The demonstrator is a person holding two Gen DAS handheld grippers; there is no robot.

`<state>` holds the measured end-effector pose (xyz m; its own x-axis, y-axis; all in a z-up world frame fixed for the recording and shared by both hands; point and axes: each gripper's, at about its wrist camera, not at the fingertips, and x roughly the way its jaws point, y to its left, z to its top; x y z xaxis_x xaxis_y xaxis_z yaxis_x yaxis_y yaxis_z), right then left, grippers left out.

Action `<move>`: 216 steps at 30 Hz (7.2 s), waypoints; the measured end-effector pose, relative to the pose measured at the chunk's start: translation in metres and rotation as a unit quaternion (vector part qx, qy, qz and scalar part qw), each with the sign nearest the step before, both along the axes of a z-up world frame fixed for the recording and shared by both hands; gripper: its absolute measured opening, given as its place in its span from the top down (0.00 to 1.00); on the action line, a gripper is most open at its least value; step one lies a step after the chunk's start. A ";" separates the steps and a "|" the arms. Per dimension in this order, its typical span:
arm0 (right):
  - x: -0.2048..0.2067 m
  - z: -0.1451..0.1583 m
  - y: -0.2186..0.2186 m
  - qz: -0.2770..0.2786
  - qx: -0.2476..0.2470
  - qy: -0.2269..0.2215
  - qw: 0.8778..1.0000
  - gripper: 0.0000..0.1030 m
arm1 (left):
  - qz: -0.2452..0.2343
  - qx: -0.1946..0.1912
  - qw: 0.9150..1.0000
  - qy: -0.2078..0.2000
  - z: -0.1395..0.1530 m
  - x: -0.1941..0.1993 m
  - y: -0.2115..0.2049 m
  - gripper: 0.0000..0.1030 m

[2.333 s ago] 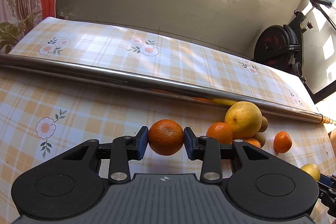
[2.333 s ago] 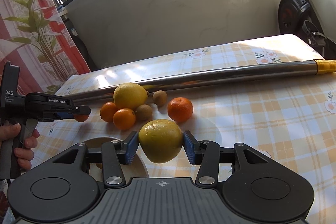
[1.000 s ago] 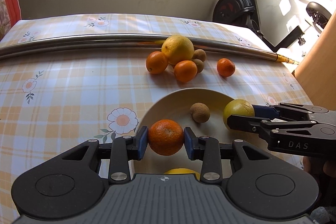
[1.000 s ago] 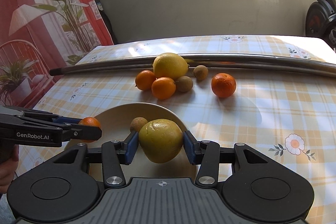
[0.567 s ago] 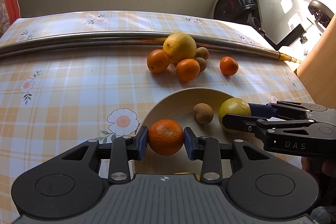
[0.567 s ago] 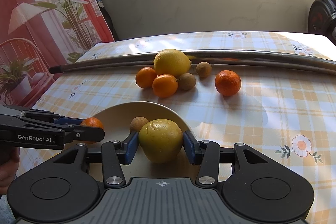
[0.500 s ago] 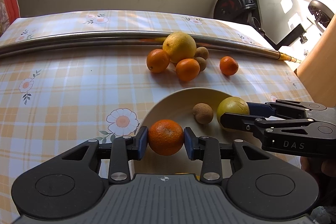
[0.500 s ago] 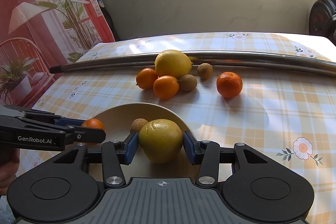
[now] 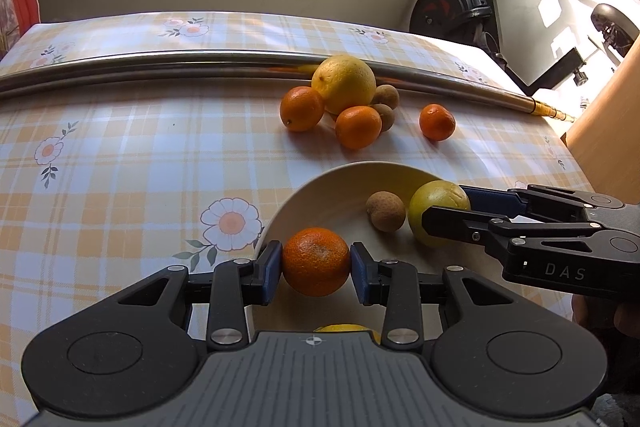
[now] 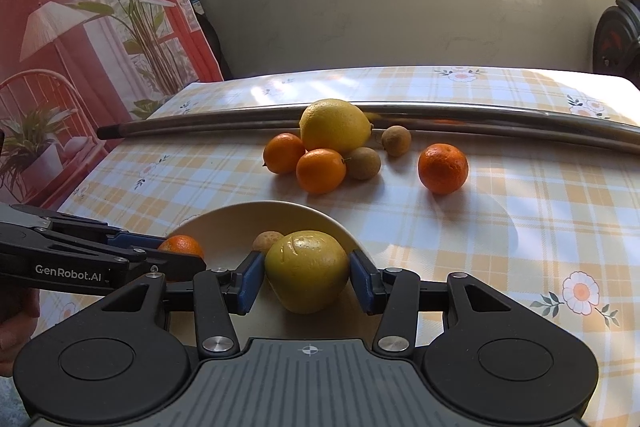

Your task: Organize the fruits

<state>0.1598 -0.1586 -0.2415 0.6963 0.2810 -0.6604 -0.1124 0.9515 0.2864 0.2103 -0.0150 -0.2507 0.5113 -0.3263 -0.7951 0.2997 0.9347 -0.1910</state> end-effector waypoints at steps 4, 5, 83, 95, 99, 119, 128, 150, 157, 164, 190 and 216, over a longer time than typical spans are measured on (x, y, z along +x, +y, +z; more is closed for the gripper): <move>-0.004 0.006 -0.003 -0.005 0.001 -0.008 1.000 0.57 | 0.003 0.001 1.000 0.001 0.001 -0.001 0.001 0.62; -0.005 0.007 -0.003 -0.006 0.001 -0.010 1.000 0.57 | 0.005 0.001 1.000 0.001 0.000 -0.001 0.001 0.62; -0.037 0.042 -0.054 -0.090 0.012 -0.061 0.994 0.58 | 0.095 -0.008 0.988 -0.119 0.089 -0.015 0.047 0.61; -0.036 0.042 -0.059 -0.097 0.016 -0.063 0.993 0.58 | 0.084 -0.005 0.988 -0.128 0.096 -0.009 0.038 0.61; -0.035 0.041 -0.061 -0.099 0.018 -0.064 0.993 0.58 | 0.083 -0.001 0.988 -0.128 0.095 -0.006 0.036 0.61; -0.017 0.030 -0.069 -0.094 0.013 -0.054 0.994 0.58 | 0.045 0.011 0.993 -0.109 0.075 0.028 0.011 0.55; -0.010 0.016 -0.079 -0.103 0.015 -0.039 0.994 0.58 | 0.044 -0.021 0.997 -0.057 0.031 0.082 -0.002 0.55; 0.002 -0.004 -0.090 -0.114 0.028 -0.017 0.993 0.58 | -0.023 0.058 0.996 -0.058 -0.007 0.100 -0.033 0.64; 0.001 -0.003 -0.090 -0.113 0.029 -0.022 0.993 0.58 | -0.002 0.064 0.995 -0.071 0.011 0.078 -0.024 0.64; -0.001 0.002 -0.086 -0.105 0.024 -0.027 0.994 0.58 | 0.038 0.029 0.994 -0.094 0.042 0.042 -0.003 0.64; 0.007 0.029 -0.066 -0.039 -0.033 -0.070 0.996 0.87 | 0.103 -0.016 0.988 -0.114 0.056 -0.018 0.013 0.64; 0.071 -0.022 -0.058 -0.055 -0.071 -0.037 0.995 0.64 | 0.096 -0.021 0.990 -0.103 0.047 -0.020 0.010 0.64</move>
<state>0.2311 -0.2163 -0.2636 0.7665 0.1086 -0.6330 -0.0215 0.9894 0.1437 0.1899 -0.0053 -0.2033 0.7164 -0.2387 -0.6556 0.1543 0.9706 -0.1847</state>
